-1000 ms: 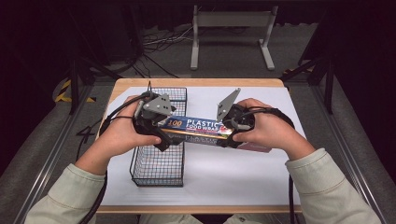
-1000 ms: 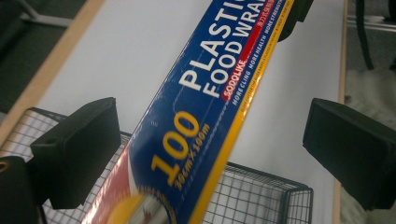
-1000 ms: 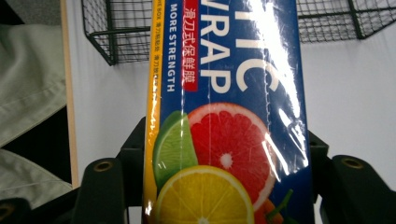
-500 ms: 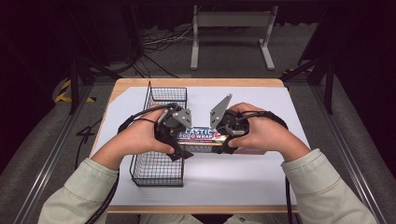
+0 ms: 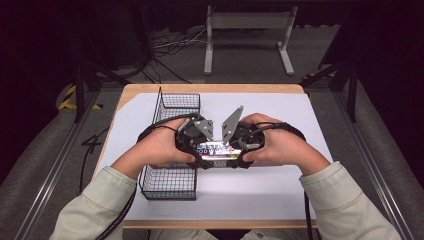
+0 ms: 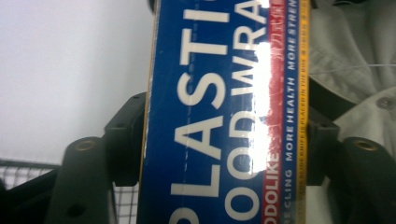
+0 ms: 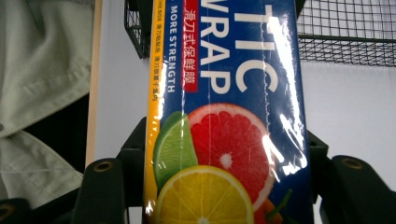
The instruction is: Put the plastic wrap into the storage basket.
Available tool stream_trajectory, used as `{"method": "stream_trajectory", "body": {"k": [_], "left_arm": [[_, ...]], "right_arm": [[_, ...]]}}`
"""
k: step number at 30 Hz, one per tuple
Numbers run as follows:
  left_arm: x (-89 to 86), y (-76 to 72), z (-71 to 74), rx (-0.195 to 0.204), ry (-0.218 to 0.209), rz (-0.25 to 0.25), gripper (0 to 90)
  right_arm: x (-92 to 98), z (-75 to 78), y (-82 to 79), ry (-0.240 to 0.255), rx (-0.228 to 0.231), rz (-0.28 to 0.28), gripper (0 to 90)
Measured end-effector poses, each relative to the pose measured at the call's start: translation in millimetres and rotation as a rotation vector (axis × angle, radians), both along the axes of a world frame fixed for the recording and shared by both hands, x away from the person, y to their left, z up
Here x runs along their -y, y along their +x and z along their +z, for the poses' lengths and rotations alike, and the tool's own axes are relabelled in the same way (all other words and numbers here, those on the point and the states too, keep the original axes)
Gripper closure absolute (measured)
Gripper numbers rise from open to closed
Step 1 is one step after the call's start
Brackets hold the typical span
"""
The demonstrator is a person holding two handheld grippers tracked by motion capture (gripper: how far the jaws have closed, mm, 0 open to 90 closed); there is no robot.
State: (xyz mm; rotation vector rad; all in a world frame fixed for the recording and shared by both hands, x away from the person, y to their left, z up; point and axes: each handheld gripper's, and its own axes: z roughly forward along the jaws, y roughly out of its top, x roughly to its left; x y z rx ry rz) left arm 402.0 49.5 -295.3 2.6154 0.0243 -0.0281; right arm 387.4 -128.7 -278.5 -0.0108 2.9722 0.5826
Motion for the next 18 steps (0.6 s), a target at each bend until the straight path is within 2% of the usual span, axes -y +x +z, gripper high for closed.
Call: {"method": "stream_trajectory", "body": {"k": [2, 3, 5, 7, 8, 11, 14, 18], "left_arm": [[0.1, 0.2, -0.9, 0.0, -0.001, -0.002, 35.4], [0.0, 1.4, -2.4, -0.032, 0.009, -0.003, 36.3], [0.3, 1.4, -2.3, -0.039, 0.022, -0.005, 36.8], [1.2, -0.3, -2.4, -0.01, 0.034, -0.016, 40.7], [2.0, -1.8, -3.0, -0.015, 0.033, -0.01, 41.0], [2.3, -2.6, -3.4, -0.004, 0.029, -0.01, 41.6], [2.9, -4.2, -2.7, 0.025, 0.026, -0.009, 41.9], [3.6, -6.8, 0.0, 0.007, 0.031, -0.014, 41.9]], "right_arm": [[0.2, -0.5, 0.6, -0.004, -0.006, 0.0, 40.5], [0.8, -2.5, 2.0, -0.002, -0.022, 0.003, 40.2], [0.9, -3.7, 2.3, 0.006, -0.036, 0.003, 39.9], [3.1, -5.4, 4.8, 0.037, -0.065, 0.003, 39.6], [3.7, -5.7, 5.0, 0.04, -0.07, 0.005, 39.6], [4.7, -6.1, 4.9, 0.042, -0.069, 0.008, 39.6], [5.2, -5.3, 4.5, 0.039, -0.055, 0.014, 39.5], [7.5, -4.2, 1.8, 0.051, -0.05, 0.009, 38.3]]}}
